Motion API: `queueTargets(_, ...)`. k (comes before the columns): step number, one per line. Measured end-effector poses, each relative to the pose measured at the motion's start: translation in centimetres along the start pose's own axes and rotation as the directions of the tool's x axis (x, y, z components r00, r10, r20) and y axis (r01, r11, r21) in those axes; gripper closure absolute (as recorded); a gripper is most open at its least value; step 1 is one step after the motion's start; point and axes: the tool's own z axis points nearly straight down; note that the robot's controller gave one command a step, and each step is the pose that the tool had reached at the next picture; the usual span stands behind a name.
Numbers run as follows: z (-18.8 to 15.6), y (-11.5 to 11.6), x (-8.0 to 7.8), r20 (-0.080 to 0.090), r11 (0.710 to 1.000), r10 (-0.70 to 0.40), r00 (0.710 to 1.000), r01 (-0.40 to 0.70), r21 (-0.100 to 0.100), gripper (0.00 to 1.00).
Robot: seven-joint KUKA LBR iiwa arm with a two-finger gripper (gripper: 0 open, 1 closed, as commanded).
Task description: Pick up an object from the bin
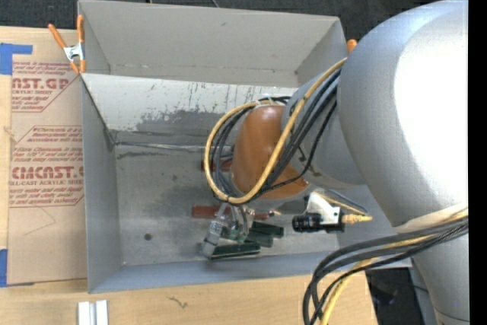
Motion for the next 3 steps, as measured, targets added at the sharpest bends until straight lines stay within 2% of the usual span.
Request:
queueTargets(1,0.0,0.0,0.0,0.001,1.0,0.0,1.0,0.0,-0.001,0.0)
queueTargets(2,0.0,0.0,0.0,0.004,1.0,0.0,1.0,0.0,-0.002,1.0)
queueTargets(3,-7.1,0.1,-0.2,0.01,1.0,-0.001,1.0,0.002,-0.006,1.0)
